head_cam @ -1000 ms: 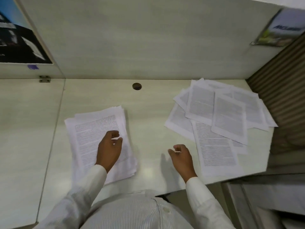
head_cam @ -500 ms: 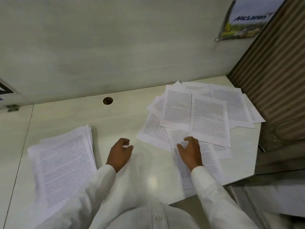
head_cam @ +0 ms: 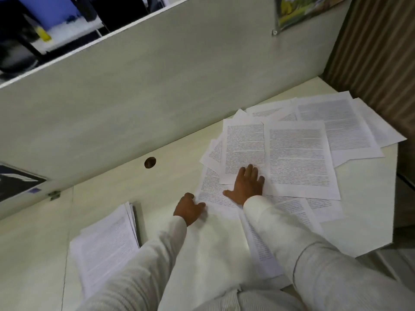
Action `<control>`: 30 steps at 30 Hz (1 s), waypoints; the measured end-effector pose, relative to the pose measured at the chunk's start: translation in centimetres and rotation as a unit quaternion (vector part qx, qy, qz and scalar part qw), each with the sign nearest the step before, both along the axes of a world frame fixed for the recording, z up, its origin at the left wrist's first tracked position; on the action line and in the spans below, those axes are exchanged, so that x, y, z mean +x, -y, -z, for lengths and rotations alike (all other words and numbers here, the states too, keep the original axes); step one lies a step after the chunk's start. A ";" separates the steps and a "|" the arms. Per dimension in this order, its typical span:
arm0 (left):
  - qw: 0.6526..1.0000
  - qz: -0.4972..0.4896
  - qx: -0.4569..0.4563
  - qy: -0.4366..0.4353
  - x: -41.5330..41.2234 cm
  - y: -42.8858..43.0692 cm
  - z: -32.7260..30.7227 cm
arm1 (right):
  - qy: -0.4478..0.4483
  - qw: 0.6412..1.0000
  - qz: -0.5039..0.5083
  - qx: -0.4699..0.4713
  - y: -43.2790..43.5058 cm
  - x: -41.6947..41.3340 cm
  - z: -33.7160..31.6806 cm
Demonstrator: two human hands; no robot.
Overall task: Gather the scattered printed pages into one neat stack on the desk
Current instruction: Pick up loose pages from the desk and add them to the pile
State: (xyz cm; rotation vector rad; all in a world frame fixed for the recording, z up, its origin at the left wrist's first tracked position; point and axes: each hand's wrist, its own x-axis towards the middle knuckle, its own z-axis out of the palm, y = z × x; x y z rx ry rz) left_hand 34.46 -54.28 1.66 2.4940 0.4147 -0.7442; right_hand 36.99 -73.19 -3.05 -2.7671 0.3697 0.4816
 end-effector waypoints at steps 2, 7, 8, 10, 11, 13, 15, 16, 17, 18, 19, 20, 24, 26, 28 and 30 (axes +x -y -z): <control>1.000 0.005 0.017 -0.011 0.7 0.5 0.2 | 0.013 1.000 0.003 -0.027 -0.2 -0.1 0.7; 0.999 -0.015 0.037 -0.017 2.9 1.6 0.5 | 0.017 0.998 0.012 -0.067 -0.5 0.5 0.2; 0.999 -0.020 0.038 -0.017 3.3 1.9 0.5 | 0.010 0.997 0.011 -0.070 -0.5 0.6 0.1; 0.999 -0.026 0.043 -0.017 3.8 2.4 0.7 | 0.012 0.998 0.011 -0.066 -0.4 0.6 0.0; 0.998 -0.028 0.049 -0.017 3.9 2.6 0.8 | 0.020 0.998 0.012 -0.059 -0.3 0.5 0.0; 0.997 -0.033 0.069 -0.011 3.9 2.9 1.2 | 0.038 0.999 0.014 -0.034 0.1 0.4 0.0; 0.996 -0.040 0.085 -0.006 3.8 3.2 1.5 | 0.047 0.999 0.007 -0.011 0.6 0.1 0.0; 0.995 -0.042 0.090 -0.005 3.7 3.3 1.7 | 0.051 0.999 0.002 -0.003 0.8 -0.1 0.0; 0.995 -0.041 0.093 -0.005 3.6 3.4 1.8 | 0.057 0.998 -0.001 0.004 1.0 -0.2 0.1; 0.995 -0.039 0.095 -0.008 3.5 3.4 1.8 | 0.063 0.998 -0.002 0.009 1.1 -0.3 0.2; 0.995 -0.040 0.093 -0.011 3.6 3.3 1.9 | 0.067 0.998 -0.003 0.012 1.2 -0.4 0.3; 0.995 -0.047 0.087 -0.015 3.8 3.2 2.0 | 0.070 0.997 -0.004 0.014 1.3 -0.4 0.4; 0.995 -0.077 0.050 -0.029 4.6 2.5 1.7 | 0.042 0.999 0.001 0.014 0.5 -0.5 0.8; 0.995 -0.079 0.040 -0.036 4.9 2.3 1.7 | 0.007 1.000 -0.014 -0.012 -0.1 -0.6 0.7; 0.995 -0.078 0.041 -0.040 5.1 2.0 1.6 | -0.003 0.999 -0.026 -0.041 -0.7 -0.7 0.6; 0.995 -0.078 0.043 -0.043 5.2 1.9 1.6 | 0.001 0.999 -0.016 -0.050 -1.0 -0.6 0.2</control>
